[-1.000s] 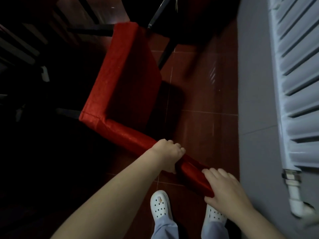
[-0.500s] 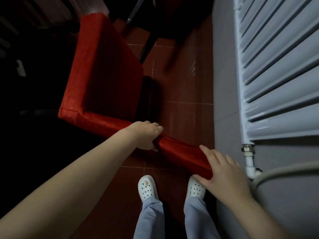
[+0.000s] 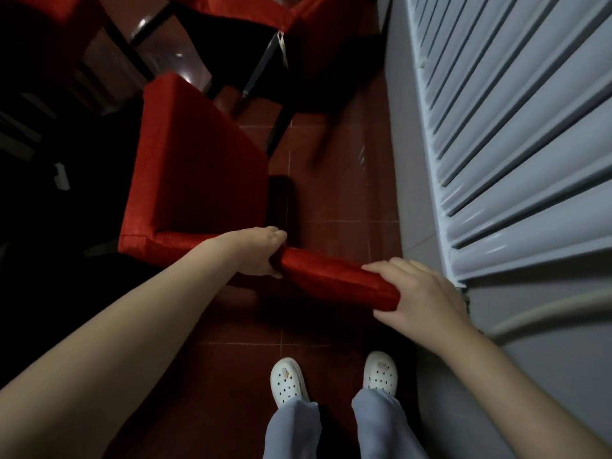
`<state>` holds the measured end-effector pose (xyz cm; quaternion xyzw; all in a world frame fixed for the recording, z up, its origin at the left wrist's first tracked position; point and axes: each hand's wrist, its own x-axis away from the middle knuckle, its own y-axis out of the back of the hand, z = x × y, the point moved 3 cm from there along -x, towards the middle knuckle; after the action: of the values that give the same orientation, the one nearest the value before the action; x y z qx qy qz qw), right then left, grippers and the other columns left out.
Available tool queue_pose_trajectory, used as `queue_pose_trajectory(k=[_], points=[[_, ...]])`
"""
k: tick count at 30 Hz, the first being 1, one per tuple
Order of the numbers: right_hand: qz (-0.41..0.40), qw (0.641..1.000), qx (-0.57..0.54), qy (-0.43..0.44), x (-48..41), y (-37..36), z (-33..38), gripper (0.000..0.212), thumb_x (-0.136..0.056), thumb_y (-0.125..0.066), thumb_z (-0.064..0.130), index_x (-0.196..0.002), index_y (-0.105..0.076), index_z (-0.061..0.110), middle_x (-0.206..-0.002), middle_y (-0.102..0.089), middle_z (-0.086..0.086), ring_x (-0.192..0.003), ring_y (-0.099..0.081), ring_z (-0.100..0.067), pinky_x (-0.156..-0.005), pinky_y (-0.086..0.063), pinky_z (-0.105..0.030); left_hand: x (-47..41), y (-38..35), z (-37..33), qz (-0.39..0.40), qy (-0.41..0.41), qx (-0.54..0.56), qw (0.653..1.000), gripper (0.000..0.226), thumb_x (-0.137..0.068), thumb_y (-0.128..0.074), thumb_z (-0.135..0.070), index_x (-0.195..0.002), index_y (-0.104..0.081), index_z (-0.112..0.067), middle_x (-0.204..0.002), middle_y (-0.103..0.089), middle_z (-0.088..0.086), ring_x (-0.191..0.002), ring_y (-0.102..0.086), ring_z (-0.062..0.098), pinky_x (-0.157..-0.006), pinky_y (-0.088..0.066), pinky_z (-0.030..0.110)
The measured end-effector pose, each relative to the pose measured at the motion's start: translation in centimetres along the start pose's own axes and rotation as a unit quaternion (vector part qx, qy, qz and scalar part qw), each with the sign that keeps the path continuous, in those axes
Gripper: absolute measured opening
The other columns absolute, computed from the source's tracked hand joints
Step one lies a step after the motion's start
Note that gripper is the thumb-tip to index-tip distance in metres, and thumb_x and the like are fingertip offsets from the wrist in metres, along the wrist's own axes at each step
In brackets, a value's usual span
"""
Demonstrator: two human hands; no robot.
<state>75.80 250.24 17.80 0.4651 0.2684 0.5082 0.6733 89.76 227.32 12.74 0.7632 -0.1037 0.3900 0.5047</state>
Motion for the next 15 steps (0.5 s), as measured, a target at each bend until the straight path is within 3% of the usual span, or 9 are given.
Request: queue_pose_trajectory(k=[5,11,15], points=[[0.02,0.997,0.027,0.064,-2.9,5.6,4.5,0.055,-0.065,-0.072,0.035,-0.118,-0.059,0.039,-0.094,-0.057,0.018,-0.091,-0.052,-0.011,-0.069,-0.043,-0.024,4.7,4.1,1.8,-0.017,0.011,0.018,1.0,0.052,-0.082,-0.073,-0.039,-0.12,-0.045,-0.018,-0.124,-0.048,0.002,-0.109,-0.052,0.02,-0.095,-0.044,0.034],[0.028,0.989,0.056,0.133,-6.5,10.9,10.2,0.053,-0.065,-0.068,0.038,-0.118,-0.058,0.04,-0.093,-0.058,0.017,-0.091,-0.053,-0.012,-0.069,-0.05,-0.034,9.3,6.7,4.8,-0.077,0.015,0.058,0.995,0.053,-0.078,-0.076,-0.041,-0.119,-0.05,-0.022,-0.124,-0.052,-0.001,-0.11,-0.053,0.018,-0.098,-0.044,0.037],[0.005,0.989,0.048,0.137,-8.1,12.4,13.3,0.053,-0.063,-0.069,0.033,-0.114,-0.058,0.042,-0.093,-0.061,0.018,-0.09,-0.055,-0.011,-0.071,-0.049,-0.032,12.9,9.4,5.7,-0.169,-0.031,0.134,0.976,0.058,-0.072,-0.08,-0.042,-0.121,-0.052,-0.03,-0.119,-0.056,-0.01,-0.109,-0.054,0.01,-0.094,-0.045,0.026]])
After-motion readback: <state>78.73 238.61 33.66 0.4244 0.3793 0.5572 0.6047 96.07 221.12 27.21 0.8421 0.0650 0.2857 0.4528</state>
